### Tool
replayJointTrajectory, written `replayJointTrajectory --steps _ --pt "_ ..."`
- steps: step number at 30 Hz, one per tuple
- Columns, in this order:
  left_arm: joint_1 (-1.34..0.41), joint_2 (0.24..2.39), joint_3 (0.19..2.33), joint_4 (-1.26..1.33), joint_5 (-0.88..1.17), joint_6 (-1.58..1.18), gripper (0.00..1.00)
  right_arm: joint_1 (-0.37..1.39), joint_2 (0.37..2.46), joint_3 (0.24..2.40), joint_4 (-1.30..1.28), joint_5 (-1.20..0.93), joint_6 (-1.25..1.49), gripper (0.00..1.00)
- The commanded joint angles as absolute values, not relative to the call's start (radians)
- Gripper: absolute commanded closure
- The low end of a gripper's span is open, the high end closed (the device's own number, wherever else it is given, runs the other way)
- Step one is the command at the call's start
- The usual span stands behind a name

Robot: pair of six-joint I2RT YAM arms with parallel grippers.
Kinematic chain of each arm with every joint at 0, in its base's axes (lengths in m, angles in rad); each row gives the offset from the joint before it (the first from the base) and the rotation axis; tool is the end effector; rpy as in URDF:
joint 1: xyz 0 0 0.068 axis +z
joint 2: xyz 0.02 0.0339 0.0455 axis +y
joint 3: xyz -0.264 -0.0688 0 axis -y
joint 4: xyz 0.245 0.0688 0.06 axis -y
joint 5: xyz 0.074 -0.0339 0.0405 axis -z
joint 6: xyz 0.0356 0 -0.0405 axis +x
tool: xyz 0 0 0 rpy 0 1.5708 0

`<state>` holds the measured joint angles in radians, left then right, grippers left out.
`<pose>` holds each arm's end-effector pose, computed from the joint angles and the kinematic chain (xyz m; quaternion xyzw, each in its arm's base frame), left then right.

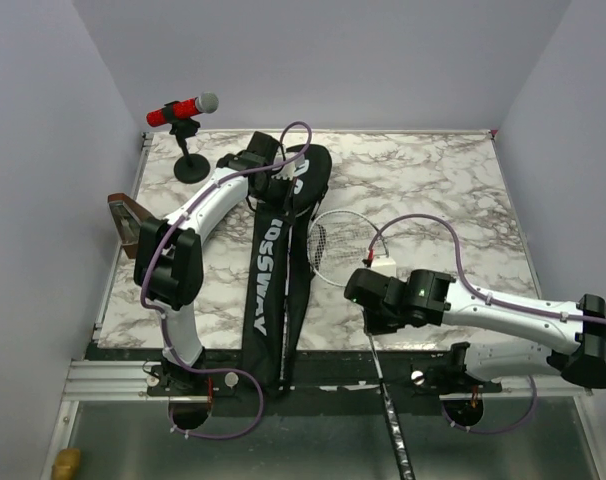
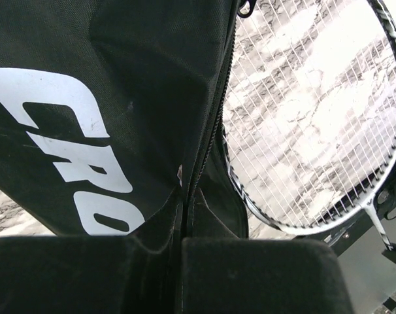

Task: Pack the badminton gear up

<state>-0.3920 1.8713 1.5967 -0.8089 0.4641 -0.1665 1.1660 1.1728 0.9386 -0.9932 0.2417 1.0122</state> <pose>0.3634 -0.1675 0.2635 0.1614 0.9322 -0.2792 0.1642 0.0891 0.1864 0.2561 -0.0546 0.9768 0.0953 0.1838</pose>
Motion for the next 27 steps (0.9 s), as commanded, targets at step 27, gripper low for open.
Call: replayJointTrajectory --steps 27 --pt "-0.396 1.875 1.615 -0.819 0.448 -0.176 1.00 1.546 1.382 1.279 -1.419 0.360 1.192 1.00"
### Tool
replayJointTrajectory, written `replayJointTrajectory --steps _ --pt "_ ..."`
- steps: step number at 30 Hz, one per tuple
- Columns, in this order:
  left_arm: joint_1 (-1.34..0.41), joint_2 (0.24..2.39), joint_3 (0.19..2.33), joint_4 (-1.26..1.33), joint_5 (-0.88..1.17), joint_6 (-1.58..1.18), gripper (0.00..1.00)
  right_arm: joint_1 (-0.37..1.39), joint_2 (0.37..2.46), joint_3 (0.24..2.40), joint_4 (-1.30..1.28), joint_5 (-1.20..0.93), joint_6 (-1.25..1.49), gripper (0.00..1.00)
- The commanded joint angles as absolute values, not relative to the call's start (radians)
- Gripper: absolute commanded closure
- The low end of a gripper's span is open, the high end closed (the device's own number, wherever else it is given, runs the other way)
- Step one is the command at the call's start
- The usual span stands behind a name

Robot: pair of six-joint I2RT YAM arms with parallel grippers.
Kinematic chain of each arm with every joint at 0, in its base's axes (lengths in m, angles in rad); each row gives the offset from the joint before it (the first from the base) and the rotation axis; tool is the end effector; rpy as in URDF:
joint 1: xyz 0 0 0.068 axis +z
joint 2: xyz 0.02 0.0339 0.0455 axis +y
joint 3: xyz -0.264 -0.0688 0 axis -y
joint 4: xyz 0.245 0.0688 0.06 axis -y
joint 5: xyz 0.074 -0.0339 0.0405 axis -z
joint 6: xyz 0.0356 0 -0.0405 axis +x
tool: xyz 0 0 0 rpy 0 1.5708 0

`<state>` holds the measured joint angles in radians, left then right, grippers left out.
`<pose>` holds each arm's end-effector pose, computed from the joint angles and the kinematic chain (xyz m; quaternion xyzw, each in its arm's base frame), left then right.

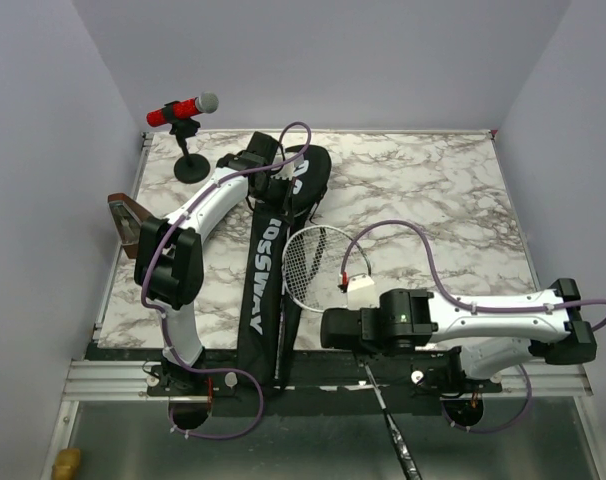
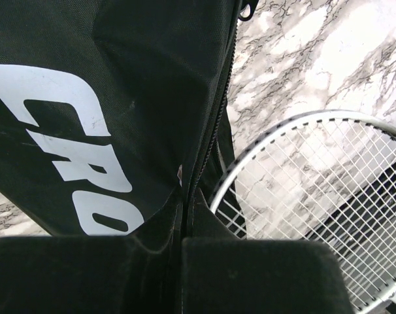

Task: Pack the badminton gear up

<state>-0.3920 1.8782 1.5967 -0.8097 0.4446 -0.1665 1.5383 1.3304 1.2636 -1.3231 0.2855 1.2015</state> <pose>0.3646 -0.1673 0.2605 0.1586 0.9356 -0.2697 0.1637 0.0173 0.2246 0.3070 -0.1526 0.9740 0.0593 0.1567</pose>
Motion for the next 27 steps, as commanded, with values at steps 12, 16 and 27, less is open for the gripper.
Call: replayJointTrajectory --steps 12,16,27 --pt "-0.411 1.845 1.592 -0.808 0.456 -0.181 1.00 1.545 1.587 1.423 -1.325 0.471 1.063 1.00" --pt "-0.413 1.839 1.589 -0.807 0.457 -0.181 1.00 1.545 1.652 1.453 -1.292 0.466 1.029 1.00" --pt "-0.413 1.821 1.575 -0.801 0.465 -0.186 1.00 1.323 1.657 1.453 -1.059 0.454 0.974 1.00"
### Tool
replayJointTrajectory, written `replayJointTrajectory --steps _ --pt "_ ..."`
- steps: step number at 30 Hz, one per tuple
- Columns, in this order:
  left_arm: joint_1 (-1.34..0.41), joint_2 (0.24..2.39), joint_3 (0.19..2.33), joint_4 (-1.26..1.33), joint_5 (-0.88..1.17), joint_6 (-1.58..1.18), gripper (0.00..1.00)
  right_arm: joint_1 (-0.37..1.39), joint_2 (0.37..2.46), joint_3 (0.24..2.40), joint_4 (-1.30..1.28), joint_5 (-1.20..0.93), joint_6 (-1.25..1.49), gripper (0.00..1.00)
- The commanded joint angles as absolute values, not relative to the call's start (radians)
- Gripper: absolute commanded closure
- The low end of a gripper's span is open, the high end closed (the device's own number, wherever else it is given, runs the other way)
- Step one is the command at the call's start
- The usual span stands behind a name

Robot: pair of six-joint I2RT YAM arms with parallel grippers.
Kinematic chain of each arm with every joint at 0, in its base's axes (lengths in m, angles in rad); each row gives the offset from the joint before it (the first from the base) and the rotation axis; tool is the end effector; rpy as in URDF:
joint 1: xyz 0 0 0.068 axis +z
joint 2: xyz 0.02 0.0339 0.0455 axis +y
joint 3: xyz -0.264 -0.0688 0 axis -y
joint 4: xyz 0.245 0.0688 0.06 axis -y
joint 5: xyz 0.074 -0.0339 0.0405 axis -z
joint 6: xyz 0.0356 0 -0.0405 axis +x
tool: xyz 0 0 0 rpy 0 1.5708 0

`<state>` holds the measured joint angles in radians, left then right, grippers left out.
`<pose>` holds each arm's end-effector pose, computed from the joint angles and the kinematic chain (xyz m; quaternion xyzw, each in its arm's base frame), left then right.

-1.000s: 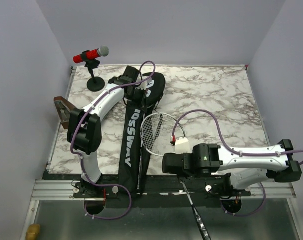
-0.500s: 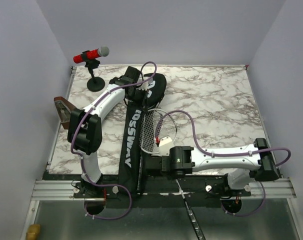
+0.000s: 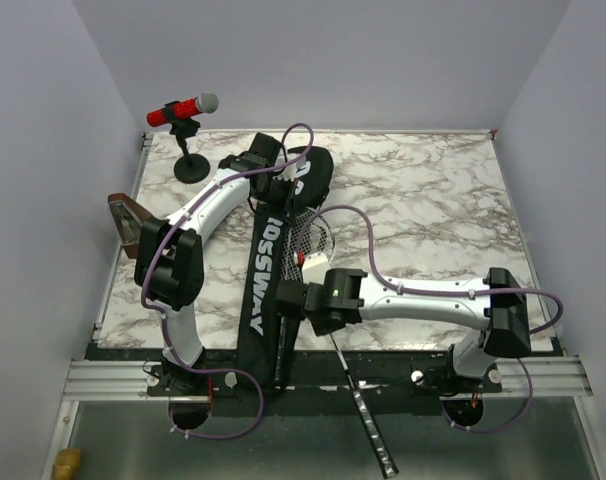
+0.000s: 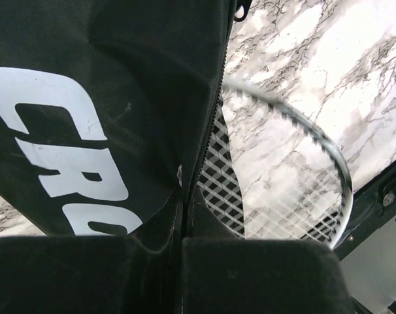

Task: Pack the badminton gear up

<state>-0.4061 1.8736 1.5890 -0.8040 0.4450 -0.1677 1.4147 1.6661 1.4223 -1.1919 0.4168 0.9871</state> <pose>0.3614 -0.1721 0.2603 0.1649 0.9342 -0.2714 0.1627 0.0627 0.3057 0.2698 -0.1935 0.9569 -0.0131 0.2163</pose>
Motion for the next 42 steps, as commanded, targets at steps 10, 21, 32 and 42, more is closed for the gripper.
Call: replayJointTrajectory --steps 10,21,32,42 --pt "-0.413 1.809 1.571 -0.799 0.474 -0.189 1.00 1.203 1.778 1.499 -0.950 0.436 0.951 1.00" --pt "-0.413 1.799 1.568 -0.798 0.494 -0.195 1.00 1.098 1.839 1.517 -0.703 0.457 0.939 0.99" --pt "-0.413 1.783 1.563 -0.795 0.549 -0.207 1.00 1.054 1.930 1.539 -0.503 0.528 0.922 1.00" --pt "-0.422 1.776 1.568 -0.801 0.571 -0.202 1.00 1.017 1.922 1.416 -0.296 0.566 0.881 1.00"
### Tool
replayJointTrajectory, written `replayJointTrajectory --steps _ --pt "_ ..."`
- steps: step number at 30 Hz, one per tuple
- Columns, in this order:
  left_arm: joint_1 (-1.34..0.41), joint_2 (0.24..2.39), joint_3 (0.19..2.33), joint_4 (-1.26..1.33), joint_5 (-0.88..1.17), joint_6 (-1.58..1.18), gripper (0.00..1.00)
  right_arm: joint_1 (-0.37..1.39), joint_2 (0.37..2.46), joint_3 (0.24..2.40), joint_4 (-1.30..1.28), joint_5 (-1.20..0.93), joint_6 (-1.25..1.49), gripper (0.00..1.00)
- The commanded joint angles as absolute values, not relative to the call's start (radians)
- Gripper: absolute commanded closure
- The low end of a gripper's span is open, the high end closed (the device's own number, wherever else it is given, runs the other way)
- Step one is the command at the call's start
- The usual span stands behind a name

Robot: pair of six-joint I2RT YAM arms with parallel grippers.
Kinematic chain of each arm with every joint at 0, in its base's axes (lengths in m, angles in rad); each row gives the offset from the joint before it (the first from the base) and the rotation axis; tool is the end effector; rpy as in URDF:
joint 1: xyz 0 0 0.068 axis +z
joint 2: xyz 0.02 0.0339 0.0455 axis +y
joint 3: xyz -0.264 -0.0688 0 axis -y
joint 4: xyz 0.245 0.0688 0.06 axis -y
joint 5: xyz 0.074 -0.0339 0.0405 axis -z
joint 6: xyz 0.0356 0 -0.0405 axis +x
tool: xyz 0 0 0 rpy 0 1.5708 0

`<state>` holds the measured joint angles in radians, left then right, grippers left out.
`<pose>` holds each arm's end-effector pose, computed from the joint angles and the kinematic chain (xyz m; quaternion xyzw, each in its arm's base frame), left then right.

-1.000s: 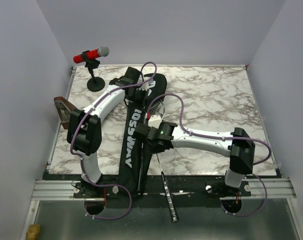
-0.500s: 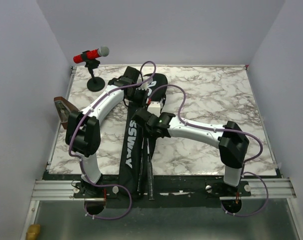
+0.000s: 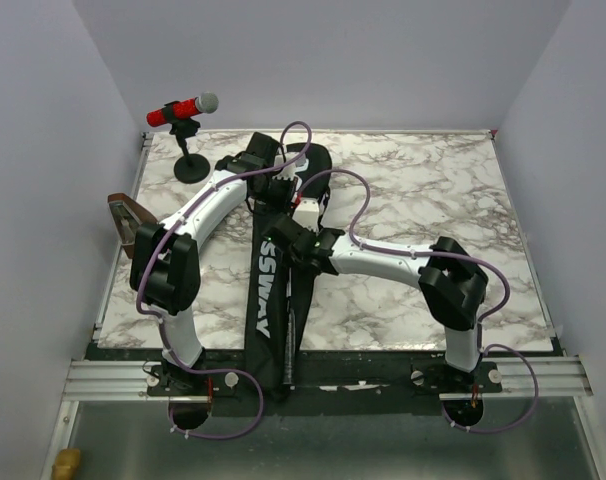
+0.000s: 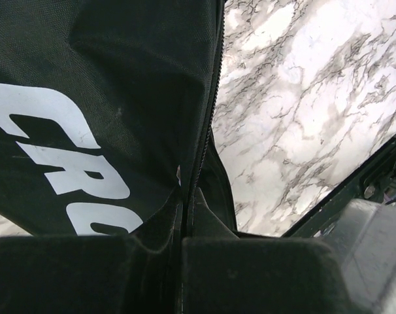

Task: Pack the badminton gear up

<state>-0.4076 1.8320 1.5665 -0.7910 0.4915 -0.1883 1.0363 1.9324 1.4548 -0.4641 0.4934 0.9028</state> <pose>0.3534 -0.1709 0.2704 0.1642 0.9257 -0.2973 0.1667 0.2287 0.3533 0.2159 0.0139 0.9251 0.1160 0.3612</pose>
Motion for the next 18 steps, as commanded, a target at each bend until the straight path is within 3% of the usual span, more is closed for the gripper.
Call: replayJointTrajectory --steps 1,5,7,10,12,18 --pt "-0.423 1.776 1.568 -0.801 0.569 -0.202 1.00 1.012 1.922 1.408 -0.273 0.563 0.876 1.00" --pt "-0.425 1.769 1.563 -0.801 0.566 -0.198 1.00 1.009 1.917 1.401 -0.210 0.505 0.850 0.97" --pt "-0.425 1.769 1.560 -0.799 0.563 -0.196 1.00 1.009 1.904 1.396 -0.203 0.463 0.841 0.87" --pt "-0.425 1.770 1.557 -0.796 0.563 -0.195 1.00 1.009 1.849 1.347 -0.176 0.442 0.842 0.57" --pt "-0.425 1.773 1.557 -0.796 0.560 -0.196 1.00 1.011 1.800 1.312 -0.176 0.445 0.856 0.47" --pt "-0.425 1.779 1.569 -0.802 0.554 -0.193 1.00 1.009 1.646 1.154 -0.164 0.341 0.893 0.44"
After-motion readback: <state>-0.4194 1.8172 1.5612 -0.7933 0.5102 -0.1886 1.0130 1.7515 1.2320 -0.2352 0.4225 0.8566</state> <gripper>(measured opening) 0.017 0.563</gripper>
